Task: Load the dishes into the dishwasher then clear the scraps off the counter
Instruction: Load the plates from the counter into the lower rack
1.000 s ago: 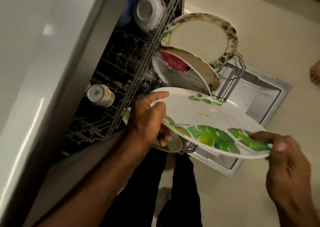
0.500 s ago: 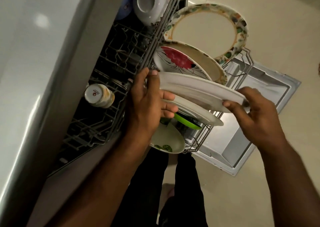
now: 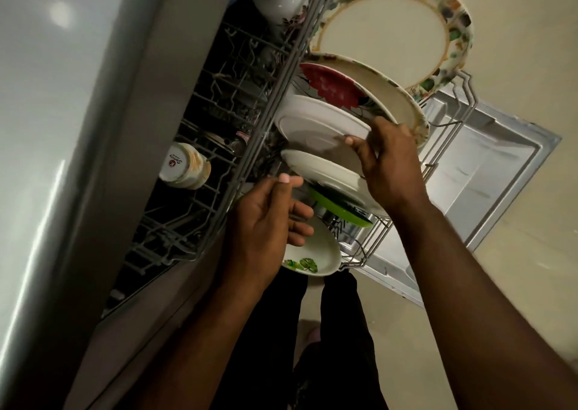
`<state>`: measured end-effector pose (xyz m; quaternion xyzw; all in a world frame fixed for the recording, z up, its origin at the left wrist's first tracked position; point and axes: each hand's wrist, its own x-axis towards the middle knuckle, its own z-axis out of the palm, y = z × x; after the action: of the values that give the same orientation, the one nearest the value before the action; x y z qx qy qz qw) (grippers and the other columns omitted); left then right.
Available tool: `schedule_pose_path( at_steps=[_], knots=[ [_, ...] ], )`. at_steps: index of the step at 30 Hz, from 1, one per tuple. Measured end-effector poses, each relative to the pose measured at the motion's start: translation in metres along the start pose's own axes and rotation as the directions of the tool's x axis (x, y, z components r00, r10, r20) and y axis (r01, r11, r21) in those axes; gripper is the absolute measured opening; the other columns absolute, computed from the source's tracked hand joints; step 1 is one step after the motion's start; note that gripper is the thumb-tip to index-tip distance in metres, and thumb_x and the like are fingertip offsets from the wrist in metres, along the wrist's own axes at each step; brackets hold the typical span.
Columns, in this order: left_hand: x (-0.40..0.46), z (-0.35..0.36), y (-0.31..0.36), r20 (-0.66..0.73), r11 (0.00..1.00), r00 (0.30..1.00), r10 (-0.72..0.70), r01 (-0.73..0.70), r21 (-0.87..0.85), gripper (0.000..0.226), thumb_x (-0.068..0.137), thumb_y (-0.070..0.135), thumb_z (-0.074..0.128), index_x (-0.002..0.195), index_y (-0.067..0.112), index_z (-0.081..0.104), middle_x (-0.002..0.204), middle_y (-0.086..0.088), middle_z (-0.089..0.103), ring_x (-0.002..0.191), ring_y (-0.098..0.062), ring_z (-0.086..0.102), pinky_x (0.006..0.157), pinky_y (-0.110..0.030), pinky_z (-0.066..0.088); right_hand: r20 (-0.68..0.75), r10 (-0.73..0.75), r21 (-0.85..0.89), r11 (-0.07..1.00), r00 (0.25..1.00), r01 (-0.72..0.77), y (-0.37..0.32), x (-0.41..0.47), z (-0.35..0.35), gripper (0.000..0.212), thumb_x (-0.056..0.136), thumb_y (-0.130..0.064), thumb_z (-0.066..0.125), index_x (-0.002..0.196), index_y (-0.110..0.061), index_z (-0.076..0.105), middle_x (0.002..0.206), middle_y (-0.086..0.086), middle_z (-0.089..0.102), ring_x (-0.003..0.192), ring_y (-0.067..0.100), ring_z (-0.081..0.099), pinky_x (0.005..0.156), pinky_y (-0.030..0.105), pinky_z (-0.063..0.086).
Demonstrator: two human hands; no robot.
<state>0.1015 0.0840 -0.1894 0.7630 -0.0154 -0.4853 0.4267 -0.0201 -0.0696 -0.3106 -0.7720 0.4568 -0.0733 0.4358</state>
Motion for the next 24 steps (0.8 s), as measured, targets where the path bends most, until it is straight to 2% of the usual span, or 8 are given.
schedule_pose_path(
  at_steps=[4,6,10,12,14,17,19,24],
  knots=[
    [0.004,-0.005,0.002,-0.013,1.0,1.0,0.01,-0.01,0.0,0.029,0.111,0.028,0.044,0.112,0.016,0.071,0.069,-0.003,0.07,0.058,-0.016,0.066,0.05,-0.022,0.052,0.034,0.058,-0.093,0.994,0.998,-0.054,0.001,0.0,0.005,0.018,0.104,-0.035,0.061,0.095,-0.02,0.056,0.087,-0.001,0.057,0.082,0.019,0.051,0.063,0.03,0.033],
    [0.005,-0.005,0.002,-0.008,1.0,1.0,0.028,-0.028,0.004,0.029,0.111,0.028,0.044,0.112,0.017,0.071,0.069,-0.002,0.071,0.06,-0.016,0.066,0.051,-0.022,0.052,0.052,0.075,-0.119,0.991,0.996,-0.068,-0.001,0.002,0.005,0.008,0.106,-0.026,0.059,0.105,-0.018,0.061,0.091,-0.001,0.064,0.074,0.018,0.06,0.065,0.03,0.04],
    [0.003,-0.005,-0.001,0.012,0.999,0.999,0.043,-0.043,0.008,0.029,0.11,0.029,0.045,0.115,0.017,0.07,0.072,-0.002,0.073,0.063,-0.017,0.067,0.053,-0.021,0.053,0.043,0.153,-0.148,0.978,0.987,-0.145,-0.004,0.007,0.002,0.016,0.107,-0.025,0.057,0.117,-0.014,0.061,0.095,0.005,0.069,0.062,0.015,0.061,0.065,0.03,0.042],
    [0.002,-0.006,-0.004,0.012,0.999,0.999,0.049,-0.049,0.019,0.028,0.11,0.031,0.045,0.113,0.021,0.071,0.073,-0.001,0.073,0.063,-0.017,0.068,0.054,-0.021,0.053,0.06,0.146,-0.166,0.977,0.988,-0.134,-0.006,0.006,0.001,0.022,0.107,-0.028,0.057,0.123,-0.013,0.06,0.101,0.008,0.071,0.072,0.02,0.067,0.068,0.03,0.042],
    [0.0,-0.007,-0.006,0.004,0.998,0.998,0.057,-0.057,0.036,0.026,0.11,0.032,0.046,0.109,0.026,0.071,0.073,0.0,0.073,0.065,-0.017,0.068,0.055,-0.022,0.052,0.064,0.12,-0.168,0.98,0.991,-0.107,-0.011,-0.001,-0.004,0.032,0.106,-0.028,0.057,0.134,-0.014,0.058,0.118,0.013,0.072,0.099,0.031,0.07,0.079,0.029,0.044],
    [-0.009,-0.012,-0.008,0.001,0.993,0.996,0.084,-0.084,0.082,0.026,0.111,0.032,0.045,0.108,0.031,0.071,0.075,-0.001,0.074,0.067,-0.017,0.07,0.057,-0.023,0.052,0.051,0.146,-0.149,0.979,0.988,-0.137,-0.023,-0.017,-0.016,0.047,0.106,-0.028,0.058,0.15,-0.013,0.051,0.144,0.012,0.061,0.132,0.03,0.056,0.103,0.033,0.043],
    [-0.023,-0.016,-0.005,0.009,0.99,0.994,0.107,-0.107,0.096,0.025,0.111,0.031,0.045,0.108,0.033,0.07,0.076,-0.001,0.074,0.068,-0.016,0.07,0.057,-0.022,0.051,0.027,0.188,-0.144,0.973,0.982,-0.182,-0.031,-0.033,-0.026,0.051,0.106,-0.03,0.059,0.153,-0.015,0.047,0.151,0.011,0.056,0.138,0.03,0.051,0.111,0.039,0.041],
    [-0.073,-0.02,0.01,-0.002,0.986,0.995,0.103,-0.101,0.134,0.025,0.106,0.038,0.049,0.113,0.024,0.069,0.076,0.003,0.073,0.065,-0.011,0.067,0.057,-0.022,0.05,0.073,0.171,-0.101,0.981,0.983,-0.164,-0.059,-0.081,-0.049,0.049,0.105,-0.032,0.059,0.15,-0.014,0.052,0.146,0.012,0.059,0.134,0.03,0.056,0.111,0.044,0.046]
  ],
)
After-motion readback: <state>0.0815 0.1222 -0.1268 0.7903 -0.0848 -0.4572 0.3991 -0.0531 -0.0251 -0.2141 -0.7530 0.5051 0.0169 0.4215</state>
